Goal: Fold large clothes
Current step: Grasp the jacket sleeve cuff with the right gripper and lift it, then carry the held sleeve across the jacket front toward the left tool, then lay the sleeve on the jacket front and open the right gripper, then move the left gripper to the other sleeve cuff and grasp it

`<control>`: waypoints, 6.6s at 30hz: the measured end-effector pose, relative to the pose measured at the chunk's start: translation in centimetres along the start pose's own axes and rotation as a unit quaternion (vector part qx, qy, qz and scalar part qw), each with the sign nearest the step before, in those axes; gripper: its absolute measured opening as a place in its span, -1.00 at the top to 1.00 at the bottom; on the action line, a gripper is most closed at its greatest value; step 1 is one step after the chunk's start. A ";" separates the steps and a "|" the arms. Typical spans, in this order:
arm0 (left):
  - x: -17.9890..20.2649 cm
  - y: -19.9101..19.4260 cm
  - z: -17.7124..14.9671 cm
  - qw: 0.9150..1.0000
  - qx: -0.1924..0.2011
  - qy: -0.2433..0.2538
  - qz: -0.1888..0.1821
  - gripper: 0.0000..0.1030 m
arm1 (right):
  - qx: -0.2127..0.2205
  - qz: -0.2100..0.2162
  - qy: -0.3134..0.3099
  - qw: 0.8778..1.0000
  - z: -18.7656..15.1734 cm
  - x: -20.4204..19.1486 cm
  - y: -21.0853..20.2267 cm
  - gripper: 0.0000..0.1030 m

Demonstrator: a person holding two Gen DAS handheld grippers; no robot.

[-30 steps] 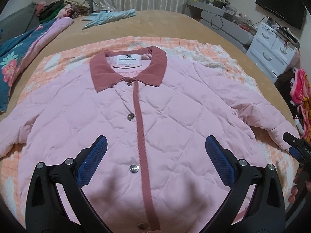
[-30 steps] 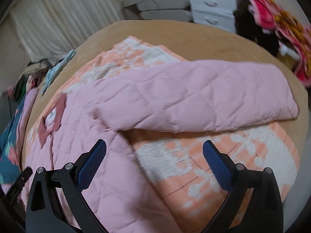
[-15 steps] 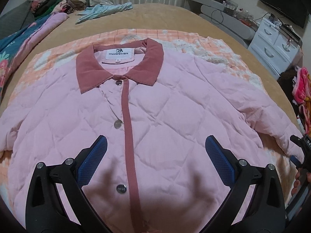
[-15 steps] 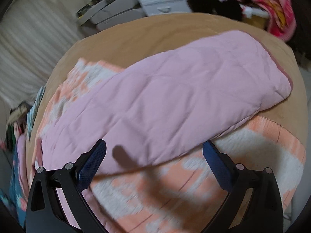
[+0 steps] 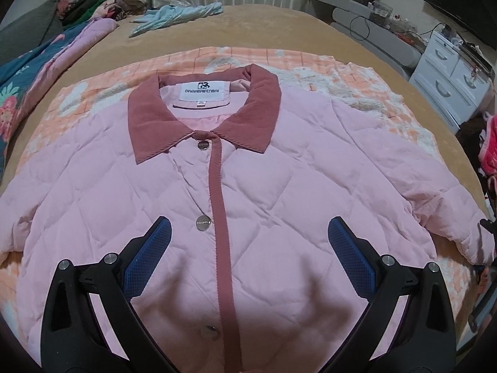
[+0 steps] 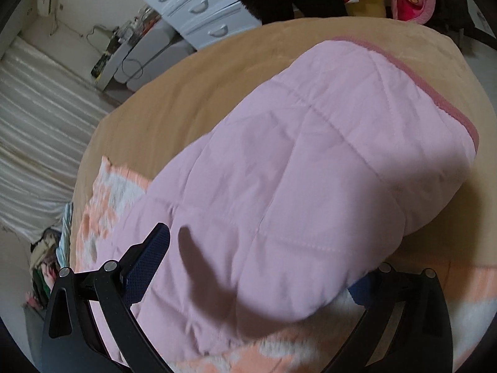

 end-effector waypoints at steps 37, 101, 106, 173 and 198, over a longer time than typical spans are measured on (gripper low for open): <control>-6.5 -6.9 4.8 0.999 0.036 -0.034 -0.018 -0.84 | 0.155 0.162 -0.366 0.903 -2.1 -26.5 -14.5 0.68; -22.7 -11.3 2.1 0.954 0.093 -0.233 -0.166 -0.84 | 0.037 0.260 -0.611 0.746 -38.1 -39.5 -12.7 0.67; -23.0 -10.9 1.6 0.949 0.090 -0.245 -0.179 -0.84 | 0.010 0.249 -0.627 0.738 -40.8 -38.4 -10.8 0.65; -19.7 -1.3 -4.1 0.996 -0.020 -0.082 -0.021 0.46 | -0.113 0.063 -0.544 0.829 -27.4 -24.8 0.1 -0.68; -24.2 -9.0 -6.1 0.993 0.022 -0.116 0.012 -0.82 | -0.085 0.151 -0.549 0.818 -32.9 -27.6 -10.6 -0.88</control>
Point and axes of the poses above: each gripper's, at about its wrist camera, not at the fingertips, and y roughly the way its jaws point, x to its right, z to its top, the point moved 7 cm from there along y, roughly the way its jaws point, and after that the axes turned 1 degree about -z, right-handed, at the moved point
